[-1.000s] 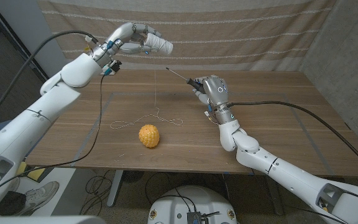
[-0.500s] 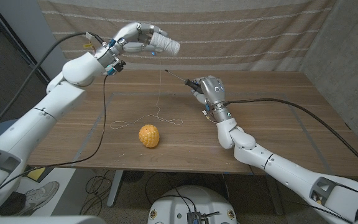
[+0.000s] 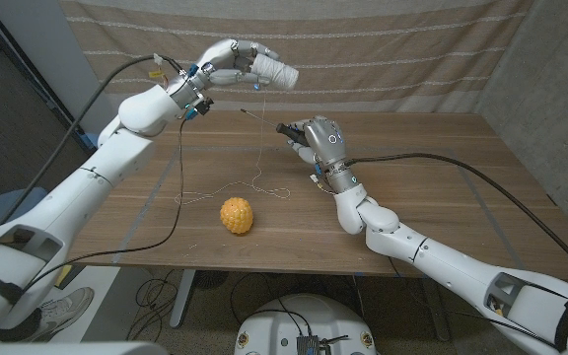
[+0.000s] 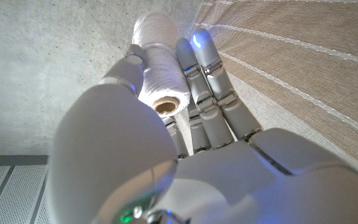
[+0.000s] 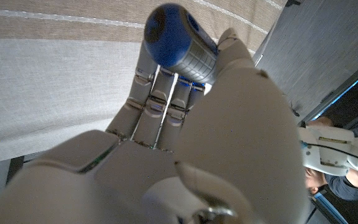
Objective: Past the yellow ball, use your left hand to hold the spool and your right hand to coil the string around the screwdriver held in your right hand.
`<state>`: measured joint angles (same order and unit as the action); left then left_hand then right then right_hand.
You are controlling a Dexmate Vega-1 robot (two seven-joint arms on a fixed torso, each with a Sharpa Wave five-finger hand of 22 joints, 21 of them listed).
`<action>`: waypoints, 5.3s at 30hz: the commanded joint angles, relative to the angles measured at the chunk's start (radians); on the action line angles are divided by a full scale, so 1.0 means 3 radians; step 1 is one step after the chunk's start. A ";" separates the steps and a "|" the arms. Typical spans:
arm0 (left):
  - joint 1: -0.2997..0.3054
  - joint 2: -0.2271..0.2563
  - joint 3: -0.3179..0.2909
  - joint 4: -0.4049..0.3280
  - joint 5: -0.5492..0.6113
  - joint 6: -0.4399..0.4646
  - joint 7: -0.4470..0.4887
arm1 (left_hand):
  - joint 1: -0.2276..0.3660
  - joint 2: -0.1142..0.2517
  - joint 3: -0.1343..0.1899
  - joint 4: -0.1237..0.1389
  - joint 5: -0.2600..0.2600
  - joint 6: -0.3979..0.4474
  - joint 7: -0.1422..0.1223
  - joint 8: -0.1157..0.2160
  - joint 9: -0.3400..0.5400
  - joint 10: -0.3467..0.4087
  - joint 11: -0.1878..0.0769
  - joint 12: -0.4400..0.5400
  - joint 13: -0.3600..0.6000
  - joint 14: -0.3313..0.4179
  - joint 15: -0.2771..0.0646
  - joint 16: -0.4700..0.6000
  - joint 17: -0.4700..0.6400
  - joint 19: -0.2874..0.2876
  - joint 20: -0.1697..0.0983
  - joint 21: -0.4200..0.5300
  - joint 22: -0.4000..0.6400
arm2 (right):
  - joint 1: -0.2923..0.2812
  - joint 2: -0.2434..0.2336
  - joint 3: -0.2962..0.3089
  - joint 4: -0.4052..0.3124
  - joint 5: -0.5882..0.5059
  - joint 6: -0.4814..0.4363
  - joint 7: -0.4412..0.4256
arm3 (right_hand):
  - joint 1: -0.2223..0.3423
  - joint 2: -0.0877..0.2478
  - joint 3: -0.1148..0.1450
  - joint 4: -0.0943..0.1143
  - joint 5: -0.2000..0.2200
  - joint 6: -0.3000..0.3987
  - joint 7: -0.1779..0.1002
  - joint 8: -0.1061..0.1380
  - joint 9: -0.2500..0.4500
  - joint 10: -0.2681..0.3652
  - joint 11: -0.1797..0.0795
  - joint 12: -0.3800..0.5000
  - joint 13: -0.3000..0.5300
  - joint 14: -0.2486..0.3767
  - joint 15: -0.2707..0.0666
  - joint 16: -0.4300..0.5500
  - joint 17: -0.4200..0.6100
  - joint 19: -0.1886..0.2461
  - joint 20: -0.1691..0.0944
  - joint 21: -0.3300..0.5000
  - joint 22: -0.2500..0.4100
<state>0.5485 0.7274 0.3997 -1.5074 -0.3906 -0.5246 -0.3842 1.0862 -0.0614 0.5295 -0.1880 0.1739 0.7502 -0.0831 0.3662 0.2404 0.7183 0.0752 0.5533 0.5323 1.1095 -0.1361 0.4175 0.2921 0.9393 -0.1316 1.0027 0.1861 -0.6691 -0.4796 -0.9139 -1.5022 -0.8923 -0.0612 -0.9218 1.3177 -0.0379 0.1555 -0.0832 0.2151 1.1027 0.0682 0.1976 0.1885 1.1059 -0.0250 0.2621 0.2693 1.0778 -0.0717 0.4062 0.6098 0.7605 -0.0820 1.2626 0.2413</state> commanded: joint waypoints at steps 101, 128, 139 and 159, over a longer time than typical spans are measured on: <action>-0.0023 0.0018 0.0076 -0.0136 0.0133 0.0366 0.0082 | 0.0693 0.0615 0.0047 0.0092 0.0021 0.0560 0.0492 -0.0053 0.0028 0.0461 -0.0378 -0.0124 0.0102 0.0241 -0.0306 -0.0051 0.0029 -0.0092 -0.0235 0.0157 -0.0016 | 0.0248 -0.0137 -0.0299 0.0077 -0.0566 0.0383 -0.0404 | 0.0500 0.0435 0.0106 -0.0127 0.0028 0.0390 -0.0287 0.0025 0.0018 0.0042 0.0012 -0.0090 0.0096 0.0419 -0.0468 -0.0069 0.0032 -0.0143 -0.0438 0.0212 -0.0153; 0.0574 0.0542 -0.0260 -0.0485 0.0518 0.0920 0.0919 | 0.0693 0.0614 0.0043 0.0095 0.0021 0.0564 0.0500 -0.0067 0.0031 0.0476 -0.0378 -0.0153 0.0123 0.0243 -0.0306 -0.0062 0.0034 -0.0109 -0.0233 0.0181 -0.0020 | -0.0036 -0.0194 0.0058 -0.0088 -0.0361 0.0214 -0.0594 | 0.0502 0.0439 0.0094 -0.0121 0.0036 0.0402 -0.0300 0.0023 0.0018 0.0052 0.0007 -0.0102 0.0113 0.0426 -0.0471 -0.0074 0.0040 -0.0180 -0.0436 0.0248 -0.0163; 0.0871 0.0678 -0.0375 -0.0620 0.0435 0.0898 0.0974 | 0.0694 0.0613 0.0041 0.0095 0.0021 0.0569 0.0488 -0.0070 0.0037 0.0478 -0.0379 -0.0166 0.0133 0.0251 -0.0307 -0.0063 0.0037 -0.0115 -0.0231 0.0191 -0.0021 | -0.0121 -0.0044 0.0348 -0.0009 -0.0146 0.0215 -0.0644 | 0.0507 0.0439 0.0090 -0.0122 0.0039 0.0398 -0.0289 0.0020 0.0018 0.0056 0.0015 -0.0110 0.0112 0.0428 -0.0471 -0.0077 0.0042 -0.0186 -0.0435 0.0266 -0.0165; 0.1082 0.0800 -0.0406 -0.0767 0.0357 0.0729 0.0780 | 0.0694 0.0614 0.0040 0.0097 0.0022 0.0571 0.0496 -0.0080 0.0044 0.0484 -0.0373 -0.0190 0.0149 0.0248 -0.0305 -0.0073 0.0041 -0.0128 -0.0230 0.0209 -0.0022 | -0.0041 -0.0079 0.0397 0.0047 0.0054 -0.0263 -0.0406 | 0.0515 0.0436 0.0080 -0.0123 0.0045 0.0403 -0.0284 0.0019 0.0018 0.0066 0.0016 -0.0122 0.0117 0.0433 -0.0468 -0.0082 0.0048 -0.0197 -0.0434 0.0300 -0.0170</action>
<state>0.8462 0.9495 0.2755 -1.7136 -0.2740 -0.2770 -0.1095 1.0931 -0.0683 0.5329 -0.1651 0.1744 0.7630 -0.0889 0.3435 0.2487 0.7409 0.0729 0.4953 0.5723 1.1211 -0.1425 0.3988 0.3013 0.9053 -0.1226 1.0594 0.1768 -0.6943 -0.4998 -0.8007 -1.5047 -0.9011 -0.0852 -1.0793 1.3232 -0.0434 0.1450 -0.0944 0.2213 1.1152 0.0626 0.1965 0.1885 1.1146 -0.0229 0.2321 0.3016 1.0833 -0.0736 0.3793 0.6187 0.7052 -0.0659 1.3436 0.1904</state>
